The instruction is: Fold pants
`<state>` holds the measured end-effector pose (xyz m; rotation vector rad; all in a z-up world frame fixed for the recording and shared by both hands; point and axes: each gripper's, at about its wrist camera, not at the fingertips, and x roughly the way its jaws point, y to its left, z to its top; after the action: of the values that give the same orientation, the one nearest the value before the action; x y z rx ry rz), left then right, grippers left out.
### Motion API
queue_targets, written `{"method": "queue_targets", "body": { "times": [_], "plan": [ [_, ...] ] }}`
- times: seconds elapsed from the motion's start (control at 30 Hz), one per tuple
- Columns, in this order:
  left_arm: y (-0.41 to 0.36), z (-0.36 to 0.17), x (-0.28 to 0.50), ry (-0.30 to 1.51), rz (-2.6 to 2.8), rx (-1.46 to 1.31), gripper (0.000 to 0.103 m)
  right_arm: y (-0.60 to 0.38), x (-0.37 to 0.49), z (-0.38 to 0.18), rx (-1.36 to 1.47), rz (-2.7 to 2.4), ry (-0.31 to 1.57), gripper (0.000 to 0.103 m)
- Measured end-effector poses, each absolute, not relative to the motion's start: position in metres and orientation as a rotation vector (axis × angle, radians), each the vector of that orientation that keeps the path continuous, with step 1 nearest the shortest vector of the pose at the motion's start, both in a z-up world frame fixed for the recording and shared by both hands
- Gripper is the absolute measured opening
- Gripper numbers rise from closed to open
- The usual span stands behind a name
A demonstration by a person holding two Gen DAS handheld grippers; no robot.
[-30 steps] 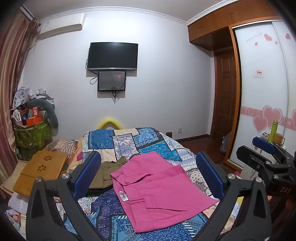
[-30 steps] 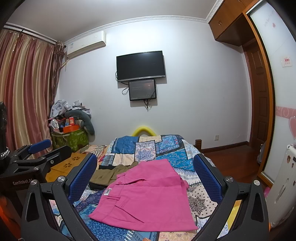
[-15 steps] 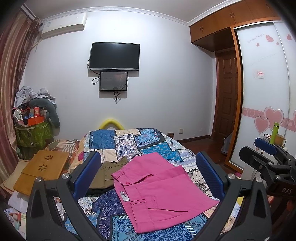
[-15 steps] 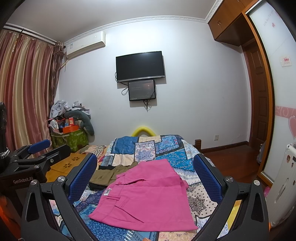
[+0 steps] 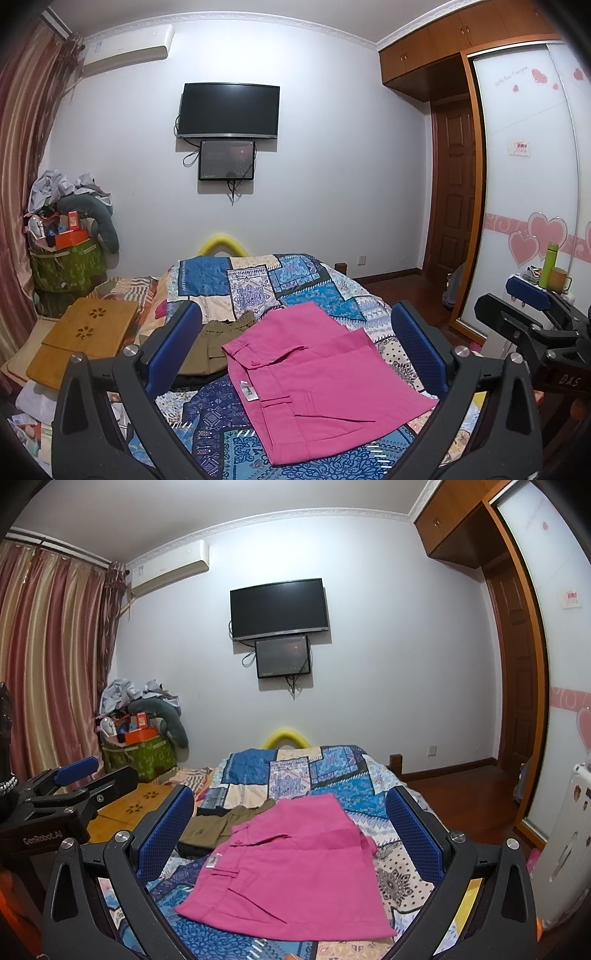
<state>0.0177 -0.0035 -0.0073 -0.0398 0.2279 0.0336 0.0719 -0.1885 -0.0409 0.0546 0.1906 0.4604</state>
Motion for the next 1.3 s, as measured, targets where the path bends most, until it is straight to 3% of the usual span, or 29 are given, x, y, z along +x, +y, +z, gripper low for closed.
{"method": "queue_targets", "body": {
  "times": [0.27,1.0,1.17,1.3],
  "plan": [
    [0.003,-0.029,0.06,0.334,0.042,-0.053,0.103,-0.191,0.112,-0.065,0.066,0.453,0.303,0.103],
    [0.088,-0.165,0.259,0.917,0.098,-0.101,0.103,-0.209,0.256,-0.165,-0.029,0.463,0.759,0.103],
    [0.1,-0.191,0.287,1.035,0.092,-0.109,0.089,-0.202,0.291,-0.178,-0.035,0.482,0.84,0.102],
    [0.106,-0.207,0.298,1.097,0.044,-0.153,0.08,-0.2,0.317,-0.196,-0.004,0.512,0.913,0.093]
  ]
}}
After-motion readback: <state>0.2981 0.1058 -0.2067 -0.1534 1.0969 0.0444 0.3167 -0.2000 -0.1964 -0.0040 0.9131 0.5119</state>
